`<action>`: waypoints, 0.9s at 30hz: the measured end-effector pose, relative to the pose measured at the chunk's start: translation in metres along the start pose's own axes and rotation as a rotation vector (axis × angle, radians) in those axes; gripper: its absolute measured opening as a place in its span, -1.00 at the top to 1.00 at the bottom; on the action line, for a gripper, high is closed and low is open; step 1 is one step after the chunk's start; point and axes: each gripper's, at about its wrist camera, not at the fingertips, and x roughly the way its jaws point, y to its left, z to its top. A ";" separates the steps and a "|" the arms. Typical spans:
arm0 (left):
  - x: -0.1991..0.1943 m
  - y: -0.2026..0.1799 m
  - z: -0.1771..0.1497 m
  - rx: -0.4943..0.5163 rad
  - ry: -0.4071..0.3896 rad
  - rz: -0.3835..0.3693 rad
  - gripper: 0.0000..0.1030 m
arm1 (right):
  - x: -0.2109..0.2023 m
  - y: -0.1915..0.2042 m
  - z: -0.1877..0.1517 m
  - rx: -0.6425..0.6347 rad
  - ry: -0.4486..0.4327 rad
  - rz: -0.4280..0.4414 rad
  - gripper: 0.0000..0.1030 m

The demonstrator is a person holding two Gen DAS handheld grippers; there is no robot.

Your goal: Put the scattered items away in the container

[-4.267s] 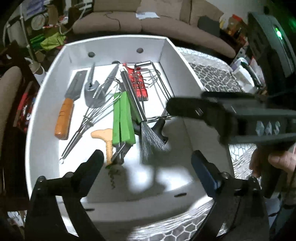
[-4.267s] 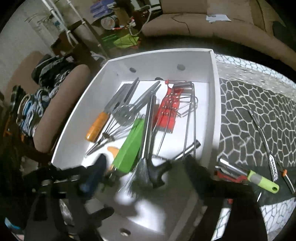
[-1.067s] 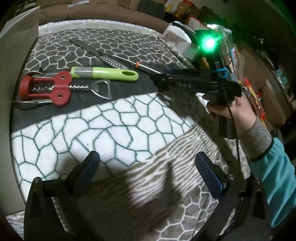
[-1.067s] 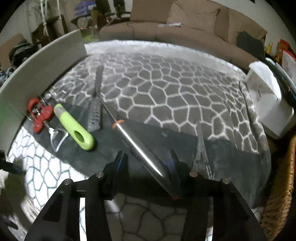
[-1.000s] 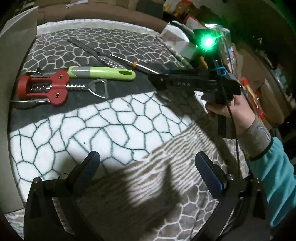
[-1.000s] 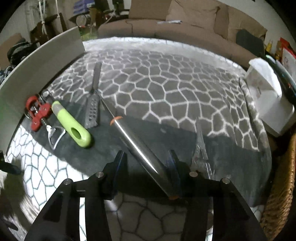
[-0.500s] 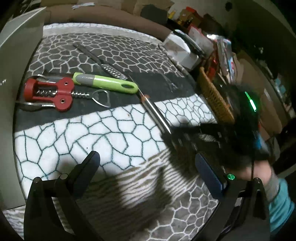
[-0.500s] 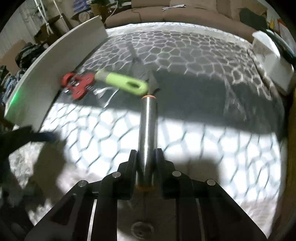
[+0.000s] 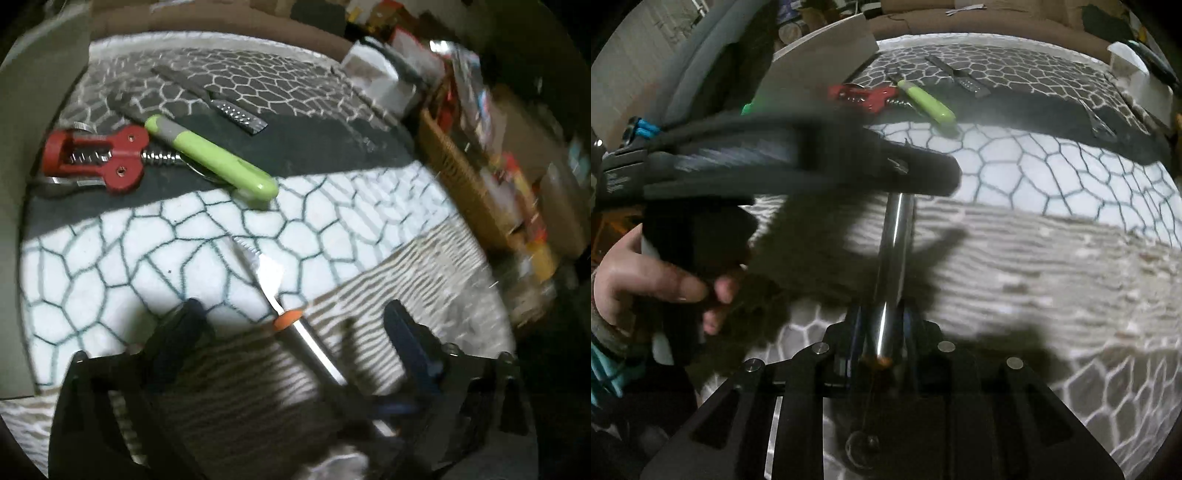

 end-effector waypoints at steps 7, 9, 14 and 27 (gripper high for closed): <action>0.001 -0.009 -0.005 0.076 -0.019 0.094 0.01 | -0.002 0.010 -0.009 0.002 -0.020 -0.071 0.53; 0.004 -0.017 -0.006 0.122 -0.015 0.128 0.01 | 0.001 0.018 -0.007 -0.040 -0.012 -0.087 0.41; 0.007 -0.028 -0.011 0.132 -0.014 0.076 0.01 | 0.005 0.019 -0.006 -0.070 -0.017 -0.079 0.37; -0.046 0.017 0.015 -0.098 -0.113 -0.168 0.61 | -0.019 0.035 0.009 -0.087 -0.159 -0.085 0.57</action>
